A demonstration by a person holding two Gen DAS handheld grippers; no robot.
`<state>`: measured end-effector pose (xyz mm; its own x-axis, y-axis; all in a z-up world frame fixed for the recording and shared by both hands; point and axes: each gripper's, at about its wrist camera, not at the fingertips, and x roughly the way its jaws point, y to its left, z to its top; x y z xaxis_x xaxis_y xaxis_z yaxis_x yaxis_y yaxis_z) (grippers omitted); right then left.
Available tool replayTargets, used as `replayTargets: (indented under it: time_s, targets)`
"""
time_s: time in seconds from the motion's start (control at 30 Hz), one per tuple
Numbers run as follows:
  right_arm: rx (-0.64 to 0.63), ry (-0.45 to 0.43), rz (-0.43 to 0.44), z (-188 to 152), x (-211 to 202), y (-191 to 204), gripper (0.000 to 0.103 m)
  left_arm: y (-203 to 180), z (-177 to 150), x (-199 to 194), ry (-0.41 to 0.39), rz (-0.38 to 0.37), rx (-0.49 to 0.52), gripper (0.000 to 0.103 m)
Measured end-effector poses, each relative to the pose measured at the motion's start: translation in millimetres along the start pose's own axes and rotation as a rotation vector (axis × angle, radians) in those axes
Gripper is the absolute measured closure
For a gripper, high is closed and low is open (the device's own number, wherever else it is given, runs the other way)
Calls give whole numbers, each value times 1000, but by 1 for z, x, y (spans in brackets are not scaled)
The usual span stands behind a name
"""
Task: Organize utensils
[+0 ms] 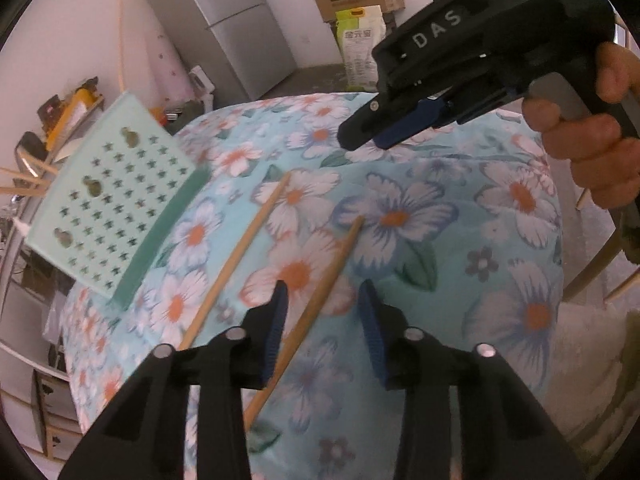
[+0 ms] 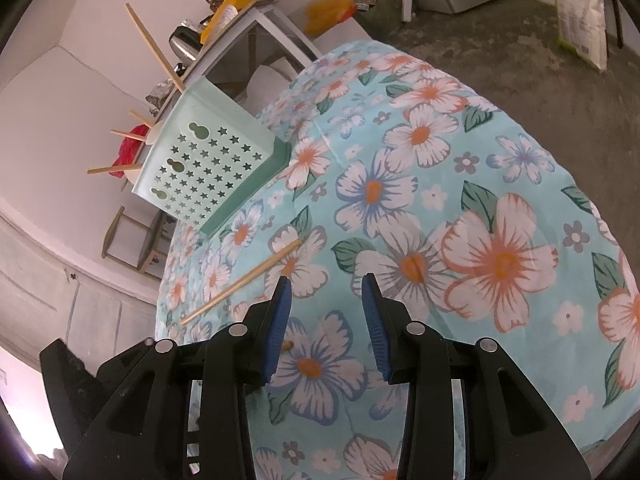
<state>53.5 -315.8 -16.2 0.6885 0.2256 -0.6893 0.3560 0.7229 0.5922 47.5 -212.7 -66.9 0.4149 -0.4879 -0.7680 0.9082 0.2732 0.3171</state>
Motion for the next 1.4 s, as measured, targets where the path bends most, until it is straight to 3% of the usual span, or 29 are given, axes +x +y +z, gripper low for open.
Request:
replayTargets:
  time_s: [0.27,0.4,0.6,0.83,1.0,1.23,1.4]
  targets:
    - [11,1,7,2,1,-4,66,-6,15,17,15,-23,34,87]
    - [16,-10,11,4,-3,-5,66,-6,20,15,19,-17,54,89]
    - [29,-26,28,9,-9,-6,66,8,28,-2,-35,57,48,94]
    - [39,-31,70,13,-11,3,66,72,30,-45,-131,169,-131,97]
    - [32,2,125,11,-3,19,66,117,17,-78,-193,241,-319,98]
    - [59,88,146,5,30,36,66,141,0,-92,-231,357,-464,98]
    - [183,143,120,8,64,29,68,141,-2,-89,-243,440,-476,98]
